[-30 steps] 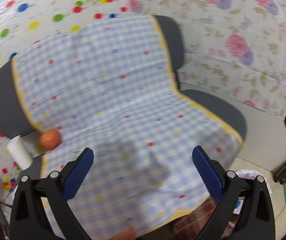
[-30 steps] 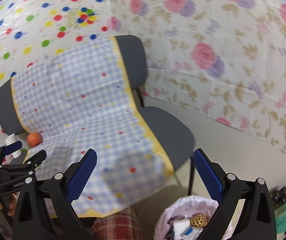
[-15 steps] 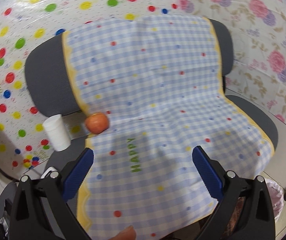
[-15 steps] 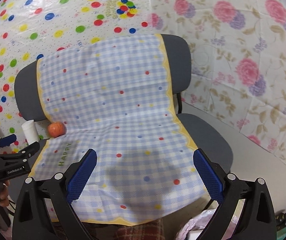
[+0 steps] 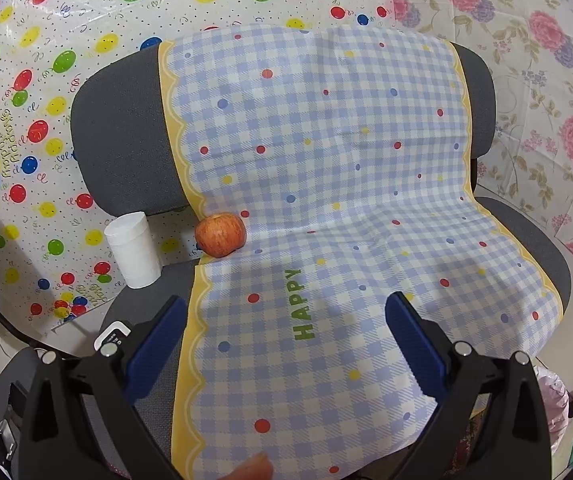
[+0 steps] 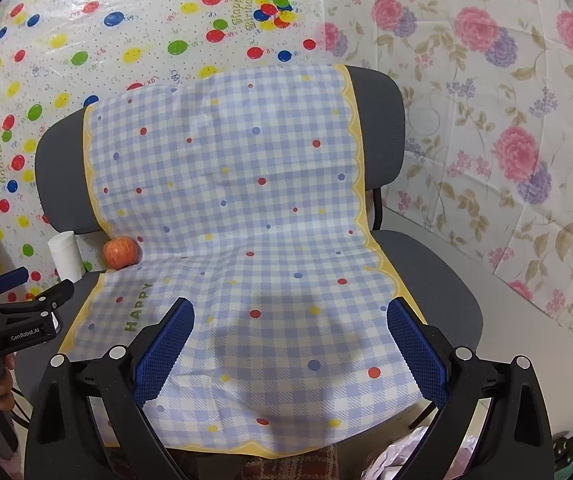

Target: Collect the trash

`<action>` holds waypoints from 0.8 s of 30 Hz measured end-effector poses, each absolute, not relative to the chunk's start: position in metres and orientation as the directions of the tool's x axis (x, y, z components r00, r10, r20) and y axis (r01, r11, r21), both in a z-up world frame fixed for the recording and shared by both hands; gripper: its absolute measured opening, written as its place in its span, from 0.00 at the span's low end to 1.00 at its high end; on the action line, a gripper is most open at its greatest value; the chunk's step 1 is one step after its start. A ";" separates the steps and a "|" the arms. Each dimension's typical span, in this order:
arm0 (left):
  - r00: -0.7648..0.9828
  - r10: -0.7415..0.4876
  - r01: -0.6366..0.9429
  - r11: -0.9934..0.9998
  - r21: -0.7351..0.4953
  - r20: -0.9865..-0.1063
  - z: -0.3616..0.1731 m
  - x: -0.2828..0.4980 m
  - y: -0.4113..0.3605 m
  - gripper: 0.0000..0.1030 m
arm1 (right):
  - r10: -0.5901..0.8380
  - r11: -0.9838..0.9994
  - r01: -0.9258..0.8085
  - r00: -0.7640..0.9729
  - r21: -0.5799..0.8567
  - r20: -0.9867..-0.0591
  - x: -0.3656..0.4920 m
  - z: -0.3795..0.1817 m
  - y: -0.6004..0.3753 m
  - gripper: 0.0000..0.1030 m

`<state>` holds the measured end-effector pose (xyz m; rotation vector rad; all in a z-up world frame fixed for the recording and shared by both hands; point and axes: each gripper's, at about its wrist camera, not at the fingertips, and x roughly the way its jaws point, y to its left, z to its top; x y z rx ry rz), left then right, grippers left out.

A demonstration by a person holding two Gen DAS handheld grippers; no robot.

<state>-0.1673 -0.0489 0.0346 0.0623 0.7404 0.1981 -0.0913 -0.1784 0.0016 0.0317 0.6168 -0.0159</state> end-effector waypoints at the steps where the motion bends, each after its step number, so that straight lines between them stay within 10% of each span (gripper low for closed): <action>1: 0.720 0.199 -0.156 0.980 0.124 -0.665 0.034 -0.166 -0.049 0.93 | -0.006 0.999 0.025 0.815 0.025 -0.579 -0.091 0.001 -0.179 0.93; 24: 0.716 0.187 -0.151 0.982 0.113 -0.673 0.030 -0.162 -0.047 0.93 | -0.009 0.999 0.030 0.813 0.026 -0.582 -0.089 0.000 -0.182 0.93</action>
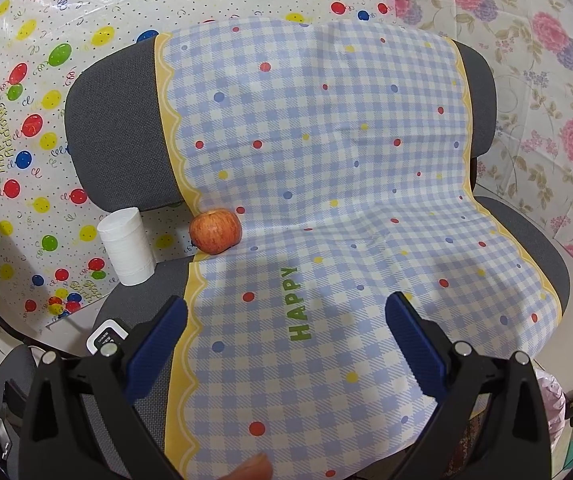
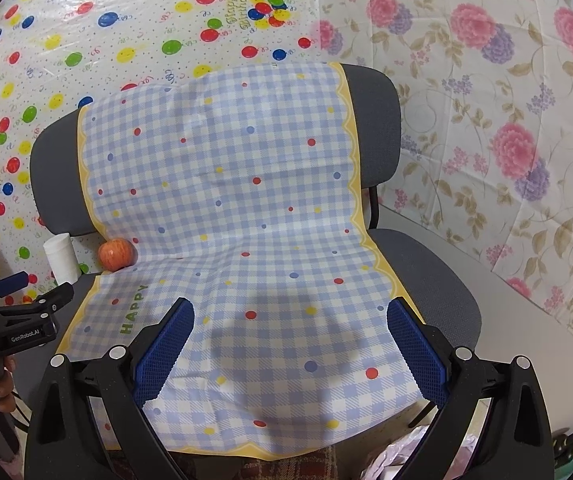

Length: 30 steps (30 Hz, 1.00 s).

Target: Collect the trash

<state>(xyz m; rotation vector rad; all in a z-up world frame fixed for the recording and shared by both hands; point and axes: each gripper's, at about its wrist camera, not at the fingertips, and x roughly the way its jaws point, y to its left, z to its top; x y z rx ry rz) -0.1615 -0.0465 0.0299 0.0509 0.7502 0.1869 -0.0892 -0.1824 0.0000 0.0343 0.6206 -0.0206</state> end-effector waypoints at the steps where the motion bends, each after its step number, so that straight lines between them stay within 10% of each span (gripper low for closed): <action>1: 0.715 0.189 -0.153 0.982 0.112 -0.673 0.029 -0.162 -0.048 0.93 | -0.010 0.999 0.031 0.813 0.027 -0.582 -0.089 0.000 -0.183 0.93; 30: 0.721 0.193 -0.154 0.981 0.117 -0.665 0.034 -0.163 -0.054 0.93 | -0.025 0.998 0.052 0.820 0.031 -0.572 -0.088 0.002 -0.187 0.93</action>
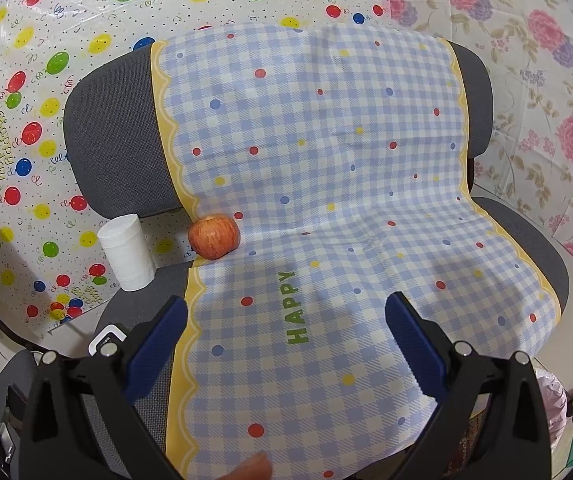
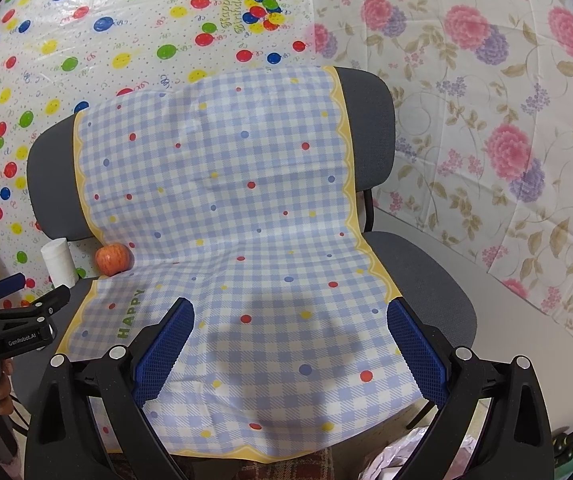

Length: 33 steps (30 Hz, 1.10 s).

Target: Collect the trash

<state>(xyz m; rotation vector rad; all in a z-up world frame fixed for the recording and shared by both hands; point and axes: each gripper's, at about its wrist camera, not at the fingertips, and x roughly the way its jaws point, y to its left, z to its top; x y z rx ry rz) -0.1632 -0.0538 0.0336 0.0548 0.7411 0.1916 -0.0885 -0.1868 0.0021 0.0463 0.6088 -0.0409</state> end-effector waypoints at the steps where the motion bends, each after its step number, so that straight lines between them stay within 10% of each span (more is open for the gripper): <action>1: 0.721 0.195 -0.155 0.981 0.119 -0.665 0.033 -0.163 -0.054 0.93 | -0.026 0.998 0.051 0.820 0.029 -0.571 -0.089 0.002 -0.186 0.93; 33: 0.651 0.178 -0.130 0.984 0.122 -0.738 -0.013 -0.130 -0.051 0.93 | -0.032 0.998 0.058 0.744 0.016 -0.667 -0.038 -0.046 -0.192 0.93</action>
